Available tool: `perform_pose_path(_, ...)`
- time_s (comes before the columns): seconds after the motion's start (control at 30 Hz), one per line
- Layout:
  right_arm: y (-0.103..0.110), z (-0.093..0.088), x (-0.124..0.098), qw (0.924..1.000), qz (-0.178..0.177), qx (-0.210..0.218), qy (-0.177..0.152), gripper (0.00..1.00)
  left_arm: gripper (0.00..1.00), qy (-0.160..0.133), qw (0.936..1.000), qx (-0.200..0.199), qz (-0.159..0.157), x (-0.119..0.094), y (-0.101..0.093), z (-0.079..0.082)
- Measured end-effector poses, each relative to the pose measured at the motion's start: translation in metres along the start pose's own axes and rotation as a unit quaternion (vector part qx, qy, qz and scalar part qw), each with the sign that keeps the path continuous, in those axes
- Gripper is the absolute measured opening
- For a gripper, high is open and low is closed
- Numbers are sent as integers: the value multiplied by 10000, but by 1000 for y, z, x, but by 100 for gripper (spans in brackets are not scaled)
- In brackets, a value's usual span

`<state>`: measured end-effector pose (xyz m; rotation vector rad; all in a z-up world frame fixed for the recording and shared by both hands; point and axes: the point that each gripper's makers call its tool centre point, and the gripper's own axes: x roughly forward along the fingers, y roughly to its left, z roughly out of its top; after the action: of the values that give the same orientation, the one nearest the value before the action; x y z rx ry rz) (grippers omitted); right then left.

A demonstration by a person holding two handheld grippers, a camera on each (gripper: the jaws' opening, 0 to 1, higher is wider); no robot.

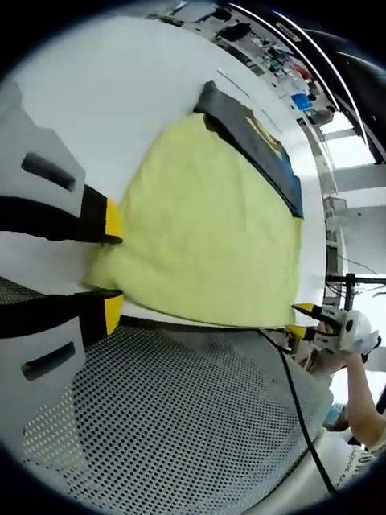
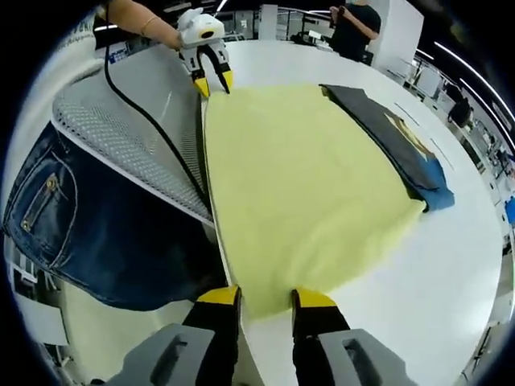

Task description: Fold the garment on the visible template until the final outline fits inside the template.

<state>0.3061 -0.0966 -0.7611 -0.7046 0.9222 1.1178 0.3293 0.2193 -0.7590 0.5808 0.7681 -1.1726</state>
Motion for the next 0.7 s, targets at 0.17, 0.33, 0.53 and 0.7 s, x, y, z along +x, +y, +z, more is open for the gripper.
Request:
perform_pose_path(0.17, -3, 0, 1, 10000, -34, -13, 27, 7, 7, -3, 9999, 124, -21, 1, -5, 2)
perform_pose_path(0.33, -3, 0, 1, 9999, -73, -86, 26, 3, 1, 42, 9998, 168, 25, 2, -4, 2)
perform_pose_path(0.53, -4, 1, -3, 9999, -74, -141, -15, 0, 0, 158, 9997, 202, 13, -1, -4, 2)
perform_pose_path(0.7, 0, 1, -6, 9999, -4, -124, -6, 0, 0, 56, 10000, -14, -11, -8, -7, 6)
